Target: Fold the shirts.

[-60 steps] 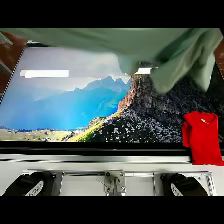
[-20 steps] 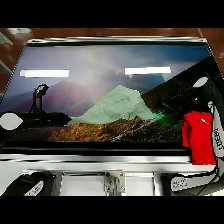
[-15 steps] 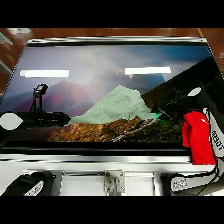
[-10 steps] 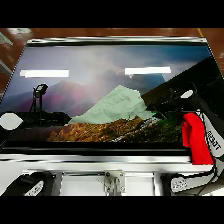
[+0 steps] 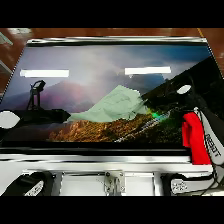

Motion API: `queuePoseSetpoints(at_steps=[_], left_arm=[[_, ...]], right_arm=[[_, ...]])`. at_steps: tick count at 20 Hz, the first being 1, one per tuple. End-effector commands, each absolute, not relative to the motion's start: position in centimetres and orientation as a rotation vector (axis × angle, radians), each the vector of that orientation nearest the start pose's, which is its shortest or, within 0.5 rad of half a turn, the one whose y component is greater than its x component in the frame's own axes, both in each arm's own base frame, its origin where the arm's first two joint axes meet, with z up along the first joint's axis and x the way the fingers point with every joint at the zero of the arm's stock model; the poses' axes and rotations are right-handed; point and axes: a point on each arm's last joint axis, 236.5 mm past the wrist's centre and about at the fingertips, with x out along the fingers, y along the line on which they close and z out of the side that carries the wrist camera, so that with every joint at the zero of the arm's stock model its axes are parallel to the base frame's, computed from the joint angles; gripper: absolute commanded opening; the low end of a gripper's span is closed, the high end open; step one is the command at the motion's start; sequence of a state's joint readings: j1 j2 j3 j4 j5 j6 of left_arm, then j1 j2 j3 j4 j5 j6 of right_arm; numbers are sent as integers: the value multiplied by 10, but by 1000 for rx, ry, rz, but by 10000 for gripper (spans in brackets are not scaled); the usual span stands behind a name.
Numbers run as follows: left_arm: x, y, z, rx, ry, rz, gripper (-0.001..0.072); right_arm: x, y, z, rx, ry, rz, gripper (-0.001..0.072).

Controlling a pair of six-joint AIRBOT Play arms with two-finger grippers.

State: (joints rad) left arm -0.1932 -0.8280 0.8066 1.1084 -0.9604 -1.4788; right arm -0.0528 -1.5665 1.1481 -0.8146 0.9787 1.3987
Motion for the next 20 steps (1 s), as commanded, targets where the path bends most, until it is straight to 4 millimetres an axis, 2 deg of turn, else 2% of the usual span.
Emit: queuePoseSetpoints(at_steps=[1, 3, 4, 5, 7, 8, 9, 10, 11, 12, 13, 15, 17, 20], left_arm=[[330, -127, 125, -119, 844, -395, 32], [345, -98, 200, -1, 704, -320, 32], [347, -79, 250, 44, 612, -266, 32], [344, -63, 300, 68, 512, -216, 32], [320, -40, 409, 50, 266, -147, 32], [299, -35, 459, 28, 146, -132, 32], [277, -34, 496, 25, 50, -135, 32], [254, -37, 525, 18, -31, -149, 32], [236, -39, 544, 12, -88, -166, 32], [223, -39, 553, 13, -117, -169, 32], [214, -37, 551, 20, -112, -160, 32], [212, -19, 523, 54, 6, -86, 32], [217, -1, 485, 88, 159, -18, 32], [234, 1, 438, 133, 321, -13, 32]], right_arm=[[453, 116, 65, 475, 992, 451, 59], [451, 111, 177, 326, 741, 492, 58], [442, 105, 242, 251, 589, 481, 58], [426, 96, 308, 178, 428, 450, 58], [379, 76, 420, 68, 142, 361, 58], [346, 67, 468, 28, 16, 312, 58], [316, 59, 503, 12, -77, 273, 58], [287, 54, 530, 5, -159, 243, 58], [263, 51, 547, 9, -212, 229, 58], [243, 49, 558, 19, -246, 218, 58], [228, 48, 563, 28, -266, 213, 57], [208, 40, 566, 23, -278, 174, 58], [203, 27, 561, 11, -259, 110, 58], [214, 14, 550, 2, -211, 54, 58]])
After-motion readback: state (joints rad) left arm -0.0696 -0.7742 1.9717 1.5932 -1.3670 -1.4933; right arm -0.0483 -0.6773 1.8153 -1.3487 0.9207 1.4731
